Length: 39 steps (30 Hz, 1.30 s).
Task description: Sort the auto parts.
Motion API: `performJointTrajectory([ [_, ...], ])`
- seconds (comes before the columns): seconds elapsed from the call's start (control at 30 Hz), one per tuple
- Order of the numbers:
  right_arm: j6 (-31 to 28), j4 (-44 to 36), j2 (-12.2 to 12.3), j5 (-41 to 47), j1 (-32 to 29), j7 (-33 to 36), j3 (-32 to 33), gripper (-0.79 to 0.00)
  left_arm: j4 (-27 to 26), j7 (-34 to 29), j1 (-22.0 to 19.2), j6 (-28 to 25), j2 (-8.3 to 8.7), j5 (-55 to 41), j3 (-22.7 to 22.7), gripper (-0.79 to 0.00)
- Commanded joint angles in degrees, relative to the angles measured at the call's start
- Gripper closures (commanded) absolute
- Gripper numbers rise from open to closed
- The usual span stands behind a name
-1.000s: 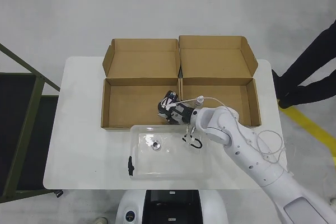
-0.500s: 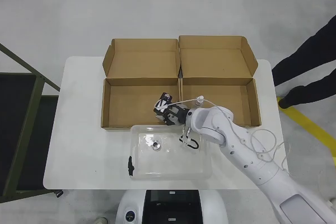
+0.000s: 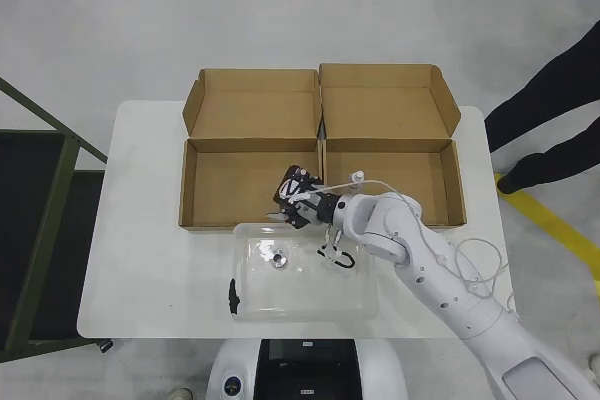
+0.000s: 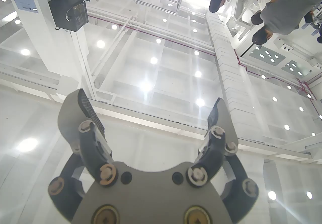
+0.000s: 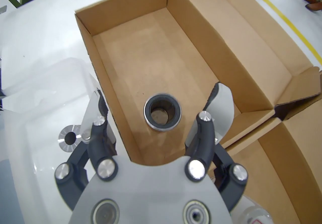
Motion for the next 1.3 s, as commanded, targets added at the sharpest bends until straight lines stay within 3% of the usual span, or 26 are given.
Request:
performJointTrajectory([
  [0.0,-0.6,-2.6,0.4,-0.6,-1.5,-0.9,1.3,-0.736,0.0,0.0,0.0,0.0,0.0,0.0,0.0,-0.785],
  [0.37,-5.4,-16.5,2.7,-0.9,-11.0,-1.6,8.2,-0.763,0.0,0.0,0.0,0.0,0.0,0.0,0.0,-0.785],
  [0.63,-11.9,-23.0,4.0,-2.2,-16.6,1.6,9.3,-0.785,0.0,0.0,0.0,0.0,0.0,0.0,0.0,-0.785],
  [0.93,-15.2,-22.7,4.6,-4.0,-19.6,2.4,7.7,-0.76,0.0,0.0,0.0,0.0,0.0,0.0,0.0,-0.785],
  [1.27,-16.9,-17.7,4.2,-9.7,-17.1,2.0,3.4,-0.727,0.0,0.0,0.0,0.0,0.0,0.0,0.0,-0.785],
])
